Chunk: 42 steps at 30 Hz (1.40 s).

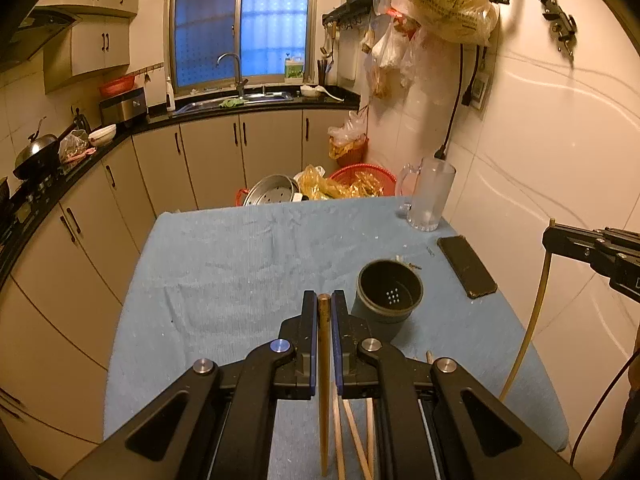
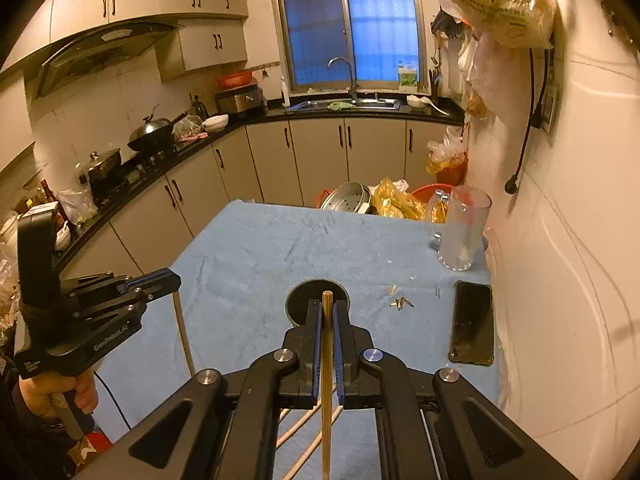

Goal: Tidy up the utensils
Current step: 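Carry the held chopsticks with both tools up over the black cup, then lower both chopsticks into the black cup and open both tools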

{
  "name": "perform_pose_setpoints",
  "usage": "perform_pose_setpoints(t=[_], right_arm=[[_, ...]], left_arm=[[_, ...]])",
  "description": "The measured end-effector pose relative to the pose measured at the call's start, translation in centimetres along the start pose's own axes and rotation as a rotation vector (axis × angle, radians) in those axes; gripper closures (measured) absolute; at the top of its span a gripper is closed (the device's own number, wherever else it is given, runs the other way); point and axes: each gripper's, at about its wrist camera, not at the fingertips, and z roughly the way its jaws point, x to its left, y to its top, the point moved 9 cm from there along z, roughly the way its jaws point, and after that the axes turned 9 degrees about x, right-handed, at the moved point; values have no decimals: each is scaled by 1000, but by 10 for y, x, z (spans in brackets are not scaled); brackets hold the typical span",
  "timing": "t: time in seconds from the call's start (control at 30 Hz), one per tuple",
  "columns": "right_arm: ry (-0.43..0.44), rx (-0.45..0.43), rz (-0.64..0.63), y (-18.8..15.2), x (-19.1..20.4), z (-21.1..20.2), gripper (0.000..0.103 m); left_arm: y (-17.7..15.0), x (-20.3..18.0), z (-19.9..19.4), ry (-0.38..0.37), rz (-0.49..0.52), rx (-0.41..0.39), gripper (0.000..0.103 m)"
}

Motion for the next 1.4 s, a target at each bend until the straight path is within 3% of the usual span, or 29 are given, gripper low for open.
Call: perform_pose_setpoints(t=[0.4,0.97,1.27,1.4], right_arm=[[1,-65,4,25,4,-17,97],[5,-271,53,99,4,-38,97],[21,-366,101,128,-9,-19,97],[44,-360,120,131,-18,4,97]], left_arm=[[31,-4,-20,-29,-11,-54,96],[126,-23,-57,-101,-47,-205,96],[153,-28,-20,-123,-82,-220,96],[153,-28,6,-117,-89,-194,96]])
